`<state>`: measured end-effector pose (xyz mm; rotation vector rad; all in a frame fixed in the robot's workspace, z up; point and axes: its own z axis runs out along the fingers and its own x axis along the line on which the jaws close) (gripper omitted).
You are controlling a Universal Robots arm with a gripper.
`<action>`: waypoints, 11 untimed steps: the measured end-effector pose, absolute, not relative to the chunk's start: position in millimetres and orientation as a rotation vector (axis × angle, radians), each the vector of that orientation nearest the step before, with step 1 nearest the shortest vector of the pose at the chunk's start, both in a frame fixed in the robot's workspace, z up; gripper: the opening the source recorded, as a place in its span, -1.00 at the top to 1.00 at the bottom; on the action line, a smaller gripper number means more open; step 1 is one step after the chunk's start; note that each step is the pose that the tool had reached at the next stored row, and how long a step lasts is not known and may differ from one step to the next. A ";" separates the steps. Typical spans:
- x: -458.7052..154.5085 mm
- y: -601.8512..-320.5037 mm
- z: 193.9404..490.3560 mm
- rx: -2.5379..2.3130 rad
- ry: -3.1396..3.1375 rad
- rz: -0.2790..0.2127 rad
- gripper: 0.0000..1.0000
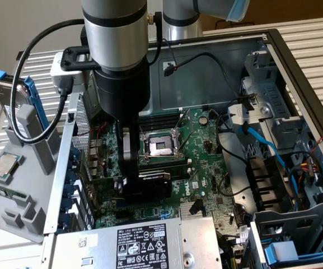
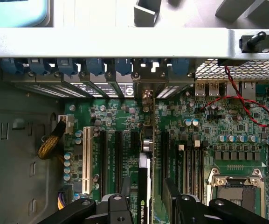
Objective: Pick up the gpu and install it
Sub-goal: 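Press down on the gpu until it lock into place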
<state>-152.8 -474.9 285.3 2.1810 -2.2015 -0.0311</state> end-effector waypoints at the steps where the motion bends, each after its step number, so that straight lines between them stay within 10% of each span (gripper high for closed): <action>1: -152.8 -474.9 285.3 2.181 -2.201 -0.031 0.18; 5: -152.8 -474.9 285.3 2.181 -2.202 -0.031 0.22; 11: -152.8 -474.9 285.3 2.181 -2.202 -0.031 0.79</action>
